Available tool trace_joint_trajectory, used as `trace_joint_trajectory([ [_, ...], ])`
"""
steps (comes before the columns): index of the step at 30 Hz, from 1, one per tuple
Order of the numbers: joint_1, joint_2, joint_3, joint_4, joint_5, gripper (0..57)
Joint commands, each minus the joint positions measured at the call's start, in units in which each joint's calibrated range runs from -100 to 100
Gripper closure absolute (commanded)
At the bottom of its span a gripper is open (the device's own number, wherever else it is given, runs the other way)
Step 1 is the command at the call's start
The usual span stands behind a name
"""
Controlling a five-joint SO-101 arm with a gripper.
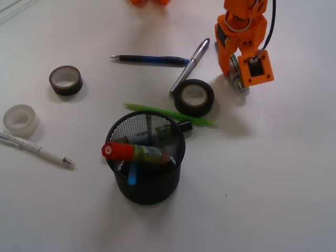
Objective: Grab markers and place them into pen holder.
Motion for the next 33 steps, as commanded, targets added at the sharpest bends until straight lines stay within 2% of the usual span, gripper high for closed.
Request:
trace_joint_trajectory([
  [1,2.32,-9.87,-5.87,6.28,0.2,56.8],
  [11,15.78,-15.82,-27.88,-1.16,10.11,56.8],
  [15,20.42,-15.65,-31.68,-12.53,15.92,56.9],
  [26,26.03,-15.57,-12.3,-57.85,18.27,56.9],
  [33,29.02,-15.57,1.11,-75.53,14.26,56.9],
])
